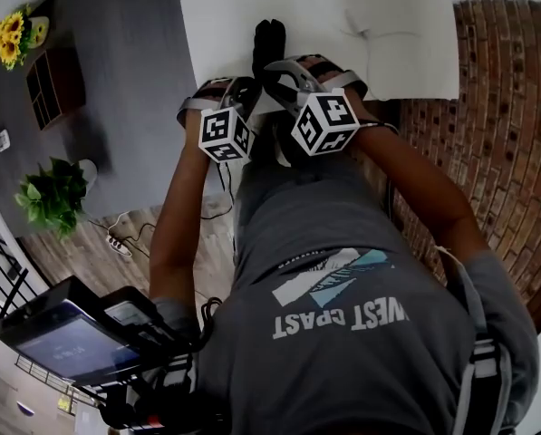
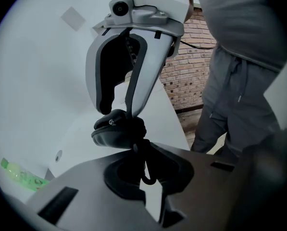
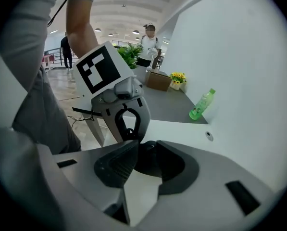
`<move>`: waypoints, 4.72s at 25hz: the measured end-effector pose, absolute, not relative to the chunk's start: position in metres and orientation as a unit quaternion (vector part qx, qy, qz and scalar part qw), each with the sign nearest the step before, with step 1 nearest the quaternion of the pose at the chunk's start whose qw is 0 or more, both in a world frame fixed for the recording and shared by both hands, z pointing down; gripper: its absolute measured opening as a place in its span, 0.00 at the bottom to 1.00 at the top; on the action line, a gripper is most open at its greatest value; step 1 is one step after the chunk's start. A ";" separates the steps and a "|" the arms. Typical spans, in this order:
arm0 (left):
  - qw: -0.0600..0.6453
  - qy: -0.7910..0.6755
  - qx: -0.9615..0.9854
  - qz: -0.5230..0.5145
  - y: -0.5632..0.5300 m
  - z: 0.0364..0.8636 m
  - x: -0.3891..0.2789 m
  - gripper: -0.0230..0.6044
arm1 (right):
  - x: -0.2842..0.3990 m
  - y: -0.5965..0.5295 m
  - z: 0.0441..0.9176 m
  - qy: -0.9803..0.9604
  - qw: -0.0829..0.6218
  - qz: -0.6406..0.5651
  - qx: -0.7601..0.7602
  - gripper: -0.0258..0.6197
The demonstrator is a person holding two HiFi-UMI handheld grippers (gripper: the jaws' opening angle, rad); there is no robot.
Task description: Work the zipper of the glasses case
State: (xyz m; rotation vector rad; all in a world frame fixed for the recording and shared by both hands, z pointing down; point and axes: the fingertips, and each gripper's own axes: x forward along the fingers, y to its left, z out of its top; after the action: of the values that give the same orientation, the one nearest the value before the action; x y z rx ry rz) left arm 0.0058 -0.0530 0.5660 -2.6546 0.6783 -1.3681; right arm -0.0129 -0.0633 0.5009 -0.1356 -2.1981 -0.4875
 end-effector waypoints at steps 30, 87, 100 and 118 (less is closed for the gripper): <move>0.174 0.067 -0.853 -0.488 -0.021 0.571 0.035 0.07 | 0.011 -0.059 0.496 -0.864 0.488 0.032 -0.119 0.06; 0.182 0.030 -0.858 -0.480 -0.033 0.560 0.031 0.07 | 0.040 -0.061 0.491 -0.879 0.463 -0.107 -0.031 0.03; 0.201 0.019 -0.847 -0.491 -0.034 0.550 0.042 0.07 | 0.030 -0.043 0.496 -0.846 0.512 -0.121 -0.083 0.15; 0.213 0.032 -0.849 -0.483 -0.038 0.545 0.055 0.07 | 0.050 -0.043 0.495 -0.843 0.529 -0.084 -0.041 0.05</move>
State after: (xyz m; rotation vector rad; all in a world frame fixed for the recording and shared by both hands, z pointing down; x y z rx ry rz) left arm 0.0553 -0.0385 0.5448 -2.3573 0.0882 -1.3398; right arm 0.0502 -0.0426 0.4947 -0.0984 -2.0144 -0.2000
